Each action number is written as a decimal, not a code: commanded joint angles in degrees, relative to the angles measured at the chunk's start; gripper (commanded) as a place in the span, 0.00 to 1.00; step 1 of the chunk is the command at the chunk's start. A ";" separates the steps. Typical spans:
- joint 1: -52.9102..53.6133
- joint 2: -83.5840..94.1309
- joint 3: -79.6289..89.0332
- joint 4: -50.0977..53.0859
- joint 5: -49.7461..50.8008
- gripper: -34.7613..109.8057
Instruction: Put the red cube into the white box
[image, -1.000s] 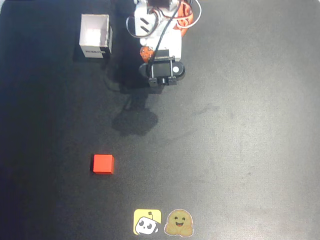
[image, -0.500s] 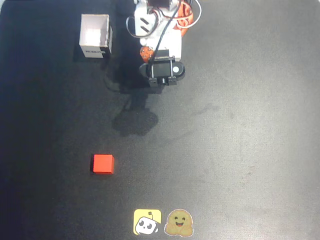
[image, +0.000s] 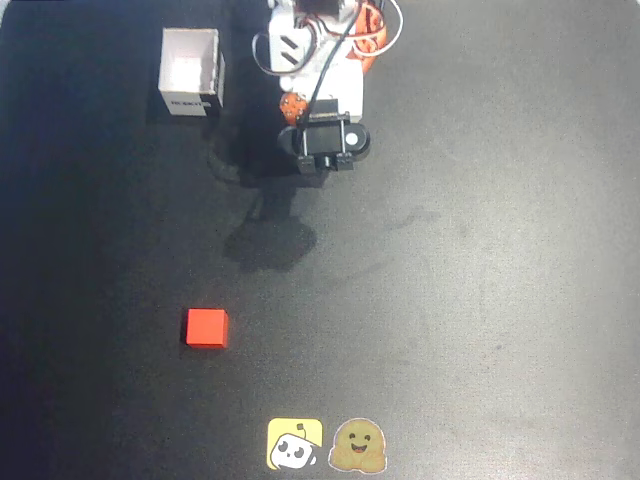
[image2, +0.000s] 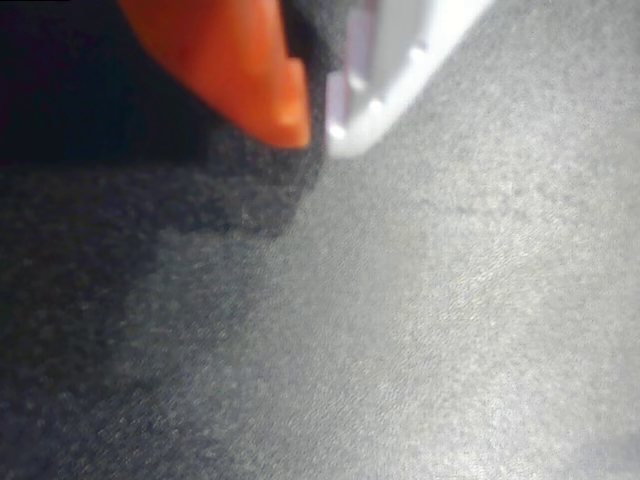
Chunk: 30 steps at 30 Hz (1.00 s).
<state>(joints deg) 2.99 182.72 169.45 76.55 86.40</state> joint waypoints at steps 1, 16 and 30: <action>0.53 0.35 -0.18 0.09 -0.26 0.24; 6.15 -10.90 -12.30 -0.62 -8.09 0.24; 16.44 -66.09 -53.70 -4.13 -8.00 0.24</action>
<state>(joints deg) 17.93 125.77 124.54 73.04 78.66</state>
